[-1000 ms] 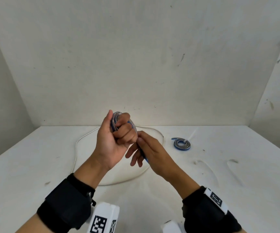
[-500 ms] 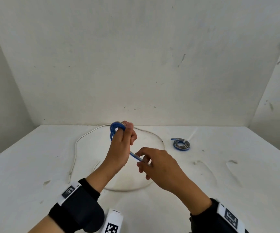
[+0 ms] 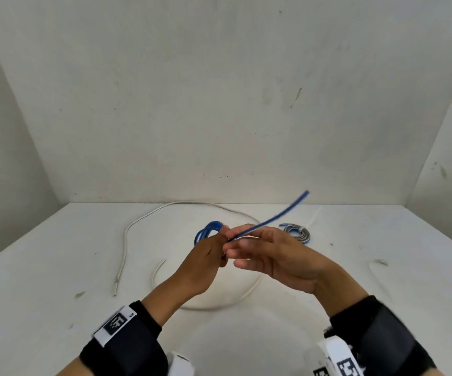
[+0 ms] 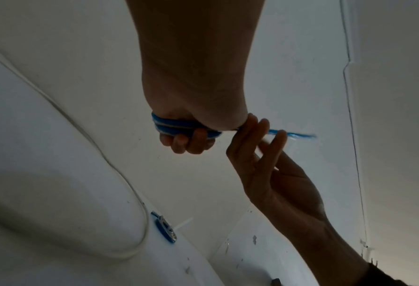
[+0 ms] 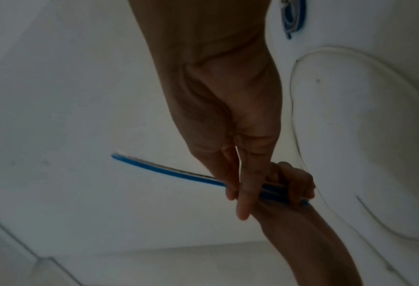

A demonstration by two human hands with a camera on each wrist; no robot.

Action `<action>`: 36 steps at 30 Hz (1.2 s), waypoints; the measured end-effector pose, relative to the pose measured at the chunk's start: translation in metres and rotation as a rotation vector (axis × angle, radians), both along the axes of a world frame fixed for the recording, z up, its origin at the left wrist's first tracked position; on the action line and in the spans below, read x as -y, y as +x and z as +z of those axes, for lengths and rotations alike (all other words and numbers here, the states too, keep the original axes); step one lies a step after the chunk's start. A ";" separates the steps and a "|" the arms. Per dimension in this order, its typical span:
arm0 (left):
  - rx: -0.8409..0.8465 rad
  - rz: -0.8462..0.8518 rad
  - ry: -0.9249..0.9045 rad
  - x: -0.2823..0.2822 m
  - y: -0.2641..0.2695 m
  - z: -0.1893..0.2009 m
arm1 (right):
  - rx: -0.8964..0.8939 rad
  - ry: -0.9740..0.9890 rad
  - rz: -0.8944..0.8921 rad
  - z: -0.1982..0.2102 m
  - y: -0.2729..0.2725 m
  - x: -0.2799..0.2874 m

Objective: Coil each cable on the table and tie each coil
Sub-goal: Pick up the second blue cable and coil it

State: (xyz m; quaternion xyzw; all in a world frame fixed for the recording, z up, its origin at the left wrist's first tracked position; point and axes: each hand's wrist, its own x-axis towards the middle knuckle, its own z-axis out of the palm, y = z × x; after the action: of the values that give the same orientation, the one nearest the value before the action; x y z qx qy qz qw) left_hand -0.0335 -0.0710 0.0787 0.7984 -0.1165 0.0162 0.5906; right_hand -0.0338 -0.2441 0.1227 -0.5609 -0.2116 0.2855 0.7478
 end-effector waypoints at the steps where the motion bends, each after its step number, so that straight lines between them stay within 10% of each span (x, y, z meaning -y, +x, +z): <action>1: 0.018 0.004 0.044 0.001 -0.001 -0.002 | 0.062 -0.028 -0.032 -0.002 0.000 -0.002; 13: 0.062 -0.040 -0.024 0.006 0.003 0.016 | 0.646 -0.291 -0.291 -0.003 -0.008 -0.008; 30: -0.058 -0.276 0.022 0.019 -0.024 0.010 | 0.416 -0.319 -0.520 -0.010 0.013 -0.003; 36: -0.224 -0.450 -0.354 0.016 -0.027 0.017 | 0.779 -0.386 -0.484 -0.021 0.008 -0.009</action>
State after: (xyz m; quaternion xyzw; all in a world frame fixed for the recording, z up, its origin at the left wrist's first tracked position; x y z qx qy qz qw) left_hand -0.0607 -0.0866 0.0961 0.6341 -0.2201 -0.1832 0.7183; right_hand -0.0262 -0.2347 0.1015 -0.7870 -0.2823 -0.0931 0.5406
